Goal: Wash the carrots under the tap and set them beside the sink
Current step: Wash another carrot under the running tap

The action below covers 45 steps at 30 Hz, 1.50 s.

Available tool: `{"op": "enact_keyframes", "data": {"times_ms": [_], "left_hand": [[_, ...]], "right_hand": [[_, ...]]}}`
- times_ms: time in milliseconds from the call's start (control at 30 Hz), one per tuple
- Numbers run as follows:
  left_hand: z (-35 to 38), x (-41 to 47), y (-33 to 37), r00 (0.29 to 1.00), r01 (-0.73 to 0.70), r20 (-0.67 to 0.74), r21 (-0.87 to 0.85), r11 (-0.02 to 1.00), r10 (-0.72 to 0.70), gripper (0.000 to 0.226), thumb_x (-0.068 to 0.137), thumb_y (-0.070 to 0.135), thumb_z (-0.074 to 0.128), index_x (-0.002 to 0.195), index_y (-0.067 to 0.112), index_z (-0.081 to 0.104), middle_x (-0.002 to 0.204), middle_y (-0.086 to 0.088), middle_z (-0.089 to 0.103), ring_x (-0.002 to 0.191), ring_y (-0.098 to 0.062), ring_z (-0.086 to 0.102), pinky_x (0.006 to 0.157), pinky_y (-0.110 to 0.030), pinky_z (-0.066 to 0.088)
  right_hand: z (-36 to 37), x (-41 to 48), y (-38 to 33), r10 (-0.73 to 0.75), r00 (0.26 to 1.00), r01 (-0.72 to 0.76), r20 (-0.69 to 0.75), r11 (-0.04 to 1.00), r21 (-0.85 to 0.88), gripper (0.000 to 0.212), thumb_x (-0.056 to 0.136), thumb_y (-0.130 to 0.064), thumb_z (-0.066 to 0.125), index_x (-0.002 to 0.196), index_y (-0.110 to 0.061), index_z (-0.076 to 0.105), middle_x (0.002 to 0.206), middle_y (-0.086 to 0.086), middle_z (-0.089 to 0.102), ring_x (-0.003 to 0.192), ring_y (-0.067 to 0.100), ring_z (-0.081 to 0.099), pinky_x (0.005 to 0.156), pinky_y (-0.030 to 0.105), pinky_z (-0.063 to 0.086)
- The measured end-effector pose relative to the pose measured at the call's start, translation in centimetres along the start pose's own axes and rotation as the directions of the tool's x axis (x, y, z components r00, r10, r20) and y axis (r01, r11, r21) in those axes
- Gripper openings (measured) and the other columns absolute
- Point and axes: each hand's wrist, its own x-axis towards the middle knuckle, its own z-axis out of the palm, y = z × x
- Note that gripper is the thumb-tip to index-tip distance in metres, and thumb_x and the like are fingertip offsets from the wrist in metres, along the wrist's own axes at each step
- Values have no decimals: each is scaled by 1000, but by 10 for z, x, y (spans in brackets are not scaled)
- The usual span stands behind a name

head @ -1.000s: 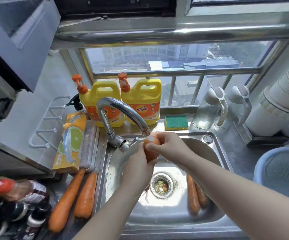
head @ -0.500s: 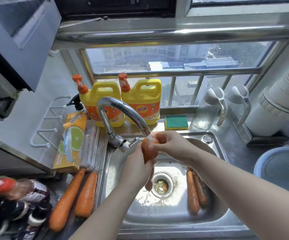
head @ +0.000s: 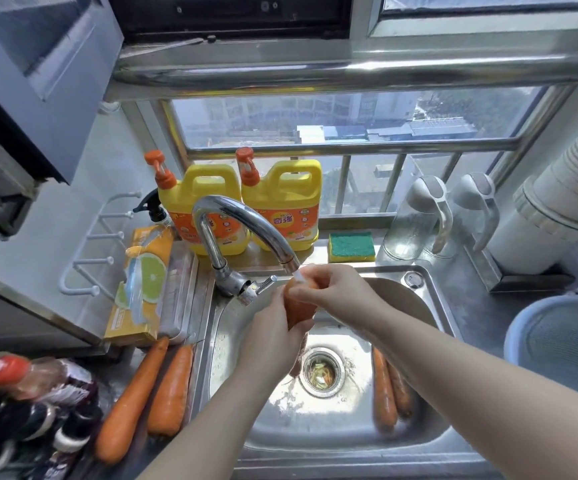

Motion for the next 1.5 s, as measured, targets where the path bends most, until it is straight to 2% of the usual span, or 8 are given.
{"op": "enact_keyframes", "data": {"times_ms": [100, 200, 467, 633, 933, 1067, 1267, 1500], "left_hand": [[-4, -1, -4, 1000, 14, 24, -58, 998, -13, 53, 90, 29, 72, 135, 39, 45, 104, 17, 67, 99, -11, 69, 91, -42, 56], [-3, -2, -6, 1000, -3, 15, -54, 999, 4, 54, 91, 28, 71, 138, 35, 44, 101, 13, 69, 93, -11, 69, 89, -39, 56], [-2, -1, -11, 1000, 6, 19, -72, 997, -5, 56, 90, 28, 72, 138, 38, 45, 109, 14, 70, 103, -10, 68, 92, -43, 55], [-1, 1, -10, 1000, -14, 19, -35, 999, 14, 54, 89, 32, 74, 136, 33, 48, 108, 12, 69, 100, -11, 67, 92, -39, 55], [3, 7, -7, 999, -18, 46, -18, 1000, 18, 52, 78, 53, 62, 127, 48, 46, 107, 14, 70, 99, -14, 68, 85, -44, 58], [-1, 8, -13, 996, 23, 87, -83, 996, -16, 52, 80, 61, 61, 129, 58, 44, 110, 23, 69, 105, -7, 67, 92, -43, 55], [5, 7, -15, 994, 57, 102, -259, 964, -31, 70, 71, 68, 60, 136, 61, 34, 118, 15, 67, 105, -15, 69, 87, -49, 59], [2, 2, -17, 979, 199, 170, -668, 717, -114, 57, 98, 15, 64, 140, 37, 34, 126, -9, 61, 101, -25, 74, 82, -42, 62]], "right_hand": [[-12, 3, -4, 104, 972, -163, 209, 944, 287, 21, 91, -7, 71, 111, -2, 74, 111, 16, 74, 96, 17, 70, 98, 32, 55], [-10, 2, -7, 157, 971, -217, 180, 896, 387, 18, 91, -9, 70, 109, -5, 74, 106, 12, 75, 90, 15, 70, 88, 24, 57], [-5, -2, -1, 55, 982, -98, 178, 966, 239, 21, 85, -5, 76, 104, -14, 76, 89, -3, 73, 86, 8, 65, 91, 28, 51], [-7, -2, 1, 133, 983, -174, 129, 898, 404, 14, 89, -18, 73, 101, -12, 78, 106, 13, 76, 93, 16, 69, 93, 28, 56], [2, -4, 8, -143, 984, 110, -102, 953, -282, 40, 65, -45, 87, 98, -26, 74, 87, -9, 73, 85, 9, 68, 80, 29, 56], [-18, 3, 6, -90, 987, 101, 136, 992, -80, 22, 82, -25, 81, 103, -19, 76, 98, 3, 78, 101, 23, 73, 96, 46, 55], [7, -4, 7, -108, 994, 103, -23, 984, -143, 29, 73, -44, 70, 94, -24, 71, 89, 2, 74, 87, 17, 69, 90, 46, 55], [-17, -20, 19, 30, 956, 28, 290, 981, -193, 24, 100, -40, 58, 114, -27, 72, 103, -3, 76, 91, 6, 68, 89, 30, 53]]}}
